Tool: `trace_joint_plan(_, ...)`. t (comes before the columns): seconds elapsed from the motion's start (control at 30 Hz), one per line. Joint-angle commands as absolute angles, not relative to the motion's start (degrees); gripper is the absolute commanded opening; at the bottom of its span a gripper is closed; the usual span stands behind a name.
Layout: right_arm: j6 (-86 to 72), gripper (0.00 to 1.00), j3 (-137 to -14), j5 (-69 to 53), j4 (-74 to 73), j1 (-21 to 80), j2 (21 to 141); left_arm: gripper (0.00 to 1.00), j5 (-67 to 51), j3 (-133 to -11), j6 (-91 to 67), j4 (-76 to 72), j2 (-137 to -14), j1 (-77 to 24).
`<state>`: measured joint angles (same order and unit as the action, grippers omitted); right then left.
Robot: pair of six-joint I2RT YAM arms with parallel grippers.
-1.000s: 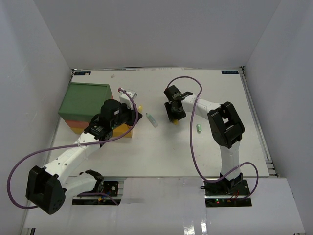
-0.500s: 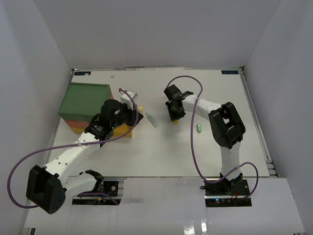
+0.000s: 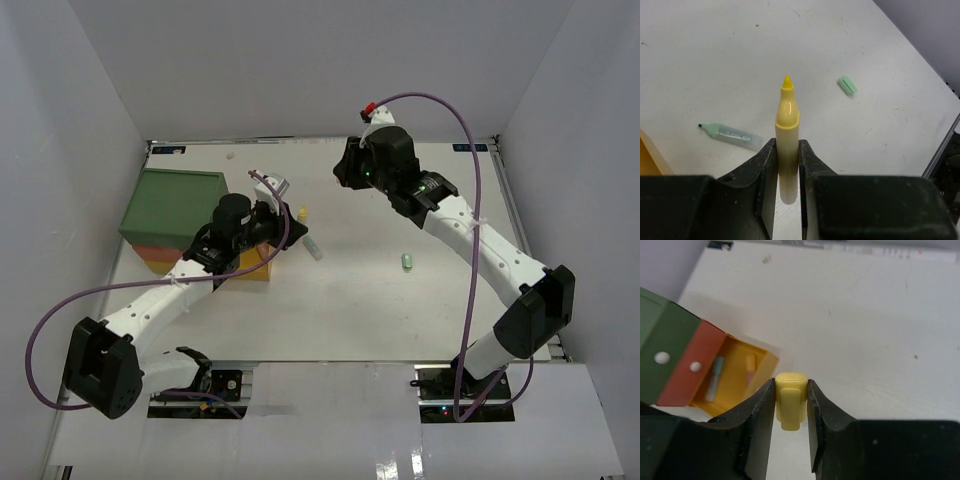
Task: Sort the stationery into containers
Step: Close the pen cap on the pen.
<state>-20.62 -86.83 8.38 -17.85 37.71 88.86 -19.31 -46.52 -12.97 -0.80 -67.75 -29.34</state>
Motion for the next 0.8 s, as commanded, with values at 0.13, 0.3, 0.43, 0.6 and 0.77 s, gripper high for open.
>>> trace_joint_plan(0.13,-24.7,0.09,-88.9,10.5,-3.9,41.1,88.0,0.2,-22.9,-52.1,-14.3,-9.0,-72.3,-29.1)
trace_joint_plan(0.3,-25.4,0.09,-89.5,14.6,-3.0,45.4,89.6,0.2,-22.9,-48.4,-14.5,-11.8,-69.5,-29.0)
trace_joint_plan(0.43,-25.8,0.09,-88.5,17.0,-1.3,48.2,90.4,0.2,-21.2,-46.5,-13.6,-12.0,-67.6,-29.0)
trace_joint_plan(0.6,-25.7,0.08,-88.3,19.3,-1.0,50.7,91.5,0.2,-20.2,-46.3,-13.6,-11.8,-67.1,-29.0)
trace_joint_plan(0.77,-24.7,0.08,-87.3,22.7,-1.1,51.9,91.2,0.2,-19.1,-46.1,-13.7,-11.5,-66.6,-29.1)
